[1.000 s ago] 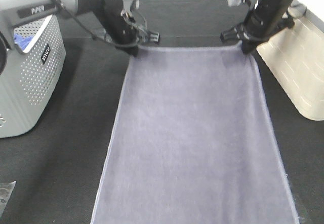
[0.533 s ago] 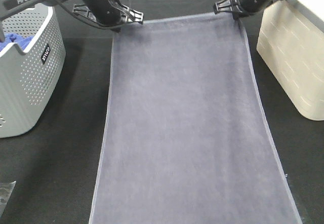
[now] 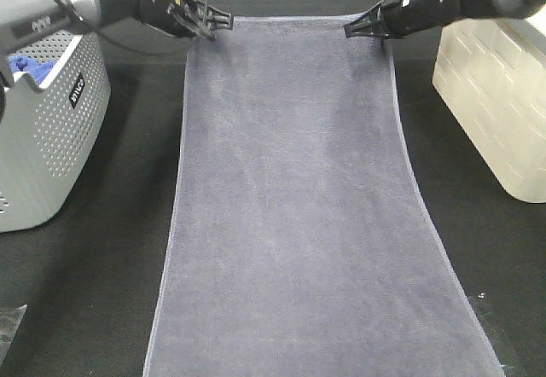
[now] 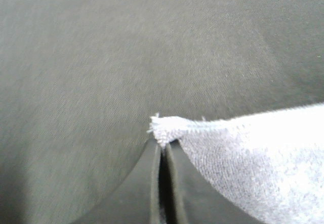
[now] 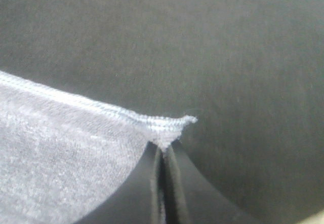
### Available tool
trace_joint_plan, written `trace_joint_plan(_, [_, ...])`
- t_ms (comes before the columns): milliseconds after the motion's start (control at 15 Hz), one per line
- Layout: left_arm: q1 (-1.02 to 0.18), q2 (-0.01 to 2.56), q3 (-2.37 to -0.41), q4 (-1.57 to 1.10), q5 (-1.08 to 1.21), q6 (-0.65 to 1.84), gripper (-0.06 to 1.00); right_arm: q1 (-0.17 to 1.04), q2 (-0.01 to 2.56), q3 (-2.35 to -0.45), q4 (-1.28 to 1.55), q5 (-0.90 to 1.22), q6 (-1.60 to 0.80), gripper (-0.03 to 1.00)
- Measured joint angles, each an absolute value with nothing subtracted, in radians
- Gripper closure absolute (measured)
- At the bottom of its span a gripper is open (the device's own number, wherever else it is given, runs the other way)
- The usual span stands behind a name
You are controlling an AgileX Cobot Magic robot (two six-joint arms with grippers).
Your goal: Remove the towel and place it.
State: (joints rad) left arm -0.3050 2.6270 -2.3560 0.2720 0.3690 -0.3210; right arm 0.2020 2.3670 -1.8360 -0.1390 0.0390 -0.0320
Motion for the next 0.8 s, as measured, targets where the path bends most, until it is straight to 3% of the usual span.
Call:
trace_joint_plan(600, [-0.257, 2.757, -2.356, 0.289, 0.085, -0.348, 0.94, 0.200, 2.594, -1.971, -0.148, -0.112, -0.086, 0.97])
trace_joint_plan(800, [-0.257, 2.783, -2.356, 0.289, 0.104, -0.348, 0.93, 0.199, 2.639, -1.979, -0.147, -0.155, -0.091, 0.94])
